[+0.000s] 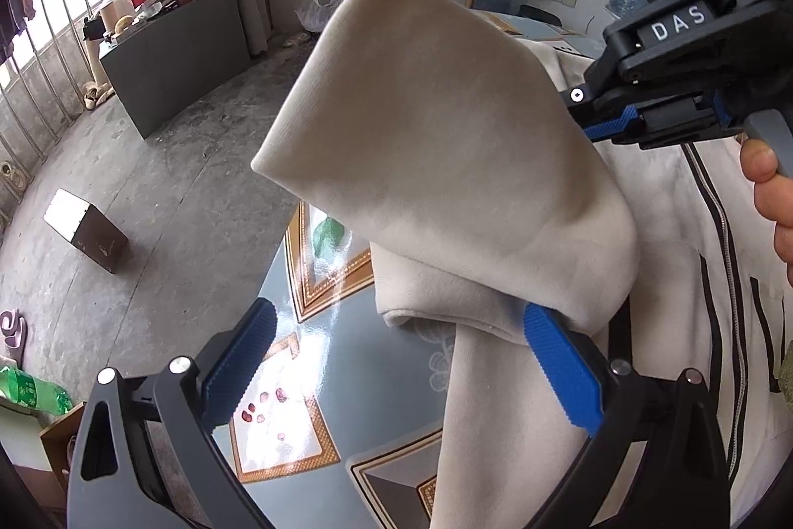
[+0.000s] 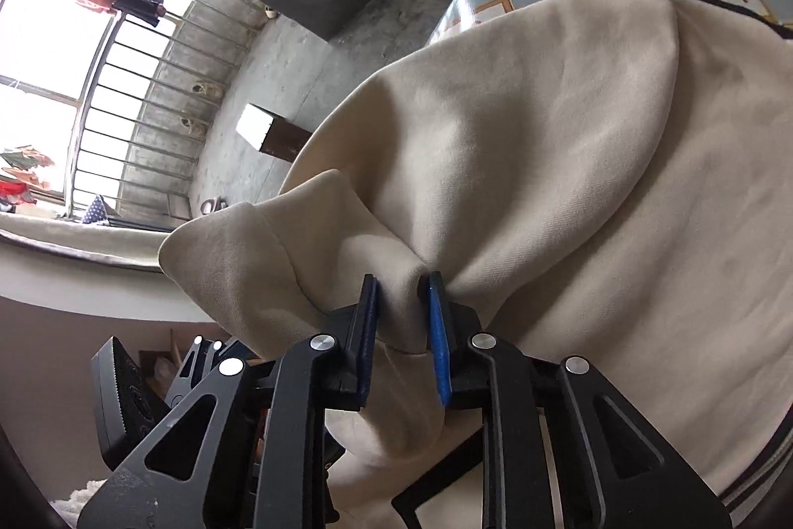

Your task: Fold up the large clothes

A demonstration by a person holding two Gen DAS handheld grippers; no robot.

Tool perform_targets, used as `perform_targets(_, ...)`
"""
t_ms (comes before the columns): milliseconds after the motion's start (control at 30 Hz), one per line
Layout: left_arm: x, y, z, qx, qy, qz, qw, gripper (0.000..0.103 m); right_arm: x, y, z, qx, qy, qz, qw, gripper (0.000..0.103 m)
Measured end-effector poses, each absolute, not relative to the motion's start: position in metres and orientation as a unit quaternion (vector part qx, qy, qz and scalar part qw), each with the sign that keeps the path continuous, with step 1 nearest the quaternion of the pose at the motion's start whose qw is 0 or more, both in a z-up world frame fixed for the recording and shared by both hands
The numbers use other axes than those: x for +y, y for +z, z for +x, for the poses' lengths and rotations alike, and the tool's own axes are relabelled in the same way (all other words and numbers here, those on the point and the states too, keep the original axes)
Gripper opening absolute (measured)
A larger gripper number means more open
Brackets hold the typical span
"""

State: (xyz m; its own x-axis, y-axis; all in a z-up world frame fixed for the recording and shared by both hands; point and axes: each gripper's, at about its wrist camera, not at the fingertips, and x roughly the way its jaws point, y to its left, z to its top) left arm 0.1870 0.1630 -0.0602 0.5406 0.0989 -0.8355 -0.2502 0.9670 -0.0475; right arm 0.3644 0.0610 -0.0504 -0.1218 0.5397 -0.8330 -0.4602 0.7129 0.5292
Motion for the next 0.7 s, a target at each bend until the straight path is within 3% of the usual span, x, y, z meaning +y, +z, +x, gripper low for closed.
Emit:
perform_targets(133,0.162,-0.049,0.180,0.456,0.090,-0.076,0.882,0.098,0.034,0.008,0.370,0.583,0.390,0.094,0.706,0.014)
perform_targets(333,0.150,-0.038,0.181,0.449,0.082,-0.051,0.888,0.098,-0.102,0.076,0.339,0.474,0.312,0.187,0.802,0.013)
perform_targets(467,0.142,-0.042,0.185,0.455,0.084,-0.036,0.886,0.098,-0.194,0.053,0.296,0.457,0.206,0.214,0.839,0.009)
perform_targets(700,0.130,-0.050,0.195,0.464,0.084,-0.026,0.882,0.098,-0.264,-0.049,0.243,0.543,0.103,0.245,0.797,0.013)
